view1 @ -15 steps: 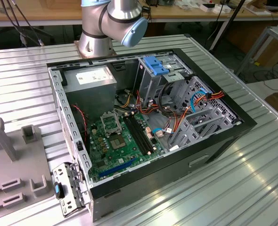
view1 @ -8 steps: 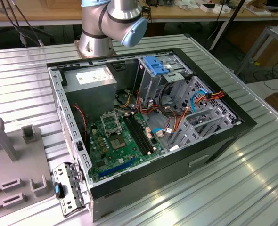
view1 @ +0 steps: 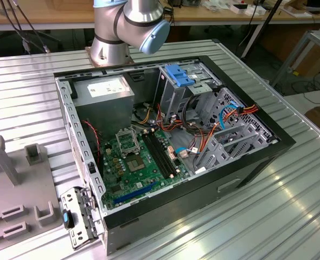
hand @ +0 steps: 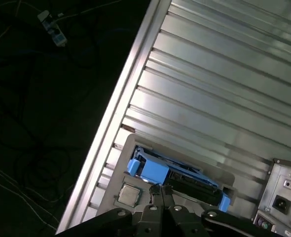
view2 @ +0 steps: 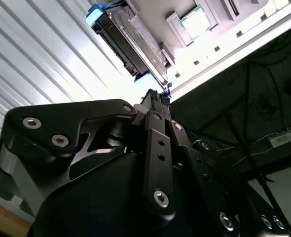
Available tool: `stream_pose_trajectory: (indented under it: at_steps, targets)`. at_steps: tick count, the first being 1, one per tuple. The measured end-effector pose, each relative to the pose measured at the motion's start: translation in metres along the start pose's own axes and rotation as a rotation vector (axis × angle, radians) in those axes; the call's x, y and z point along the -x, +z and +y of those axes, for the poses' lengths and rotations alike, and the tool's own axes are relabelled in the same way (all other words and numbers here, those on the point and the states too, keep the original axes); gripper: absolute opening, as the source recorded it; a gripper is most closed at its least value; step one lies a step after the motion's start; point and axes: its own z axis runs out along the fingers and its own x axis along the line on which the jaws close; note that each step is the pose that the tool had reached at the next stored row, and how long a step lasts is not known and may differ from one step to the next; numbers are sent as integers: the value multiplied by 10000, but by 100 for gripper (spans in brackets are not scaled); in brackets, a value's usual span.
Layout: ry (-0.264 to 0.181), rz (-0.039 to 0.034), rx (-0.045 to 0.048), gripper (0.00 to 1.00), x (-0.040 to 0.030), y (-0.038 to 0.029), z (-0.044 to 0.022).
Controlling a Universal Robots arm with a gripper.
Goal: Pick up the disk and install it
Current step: 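Pick up the disk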
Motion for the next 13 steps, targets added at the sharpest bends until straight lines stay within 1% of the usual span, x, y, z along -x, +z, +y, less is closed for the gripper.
stream_pose_trajectory:
  at_steps: [2, 9, 11, 13]
  targets:
    - [-273, 12, 6, 11, -1, 0, 0]
    - [-1006, 43, 24, 11, -1, 1, 0]
    - [-1515, 67, 37, 11, -2, 0, 1]
    - [-1783, 79, 44, 11, -1, 0, 0]
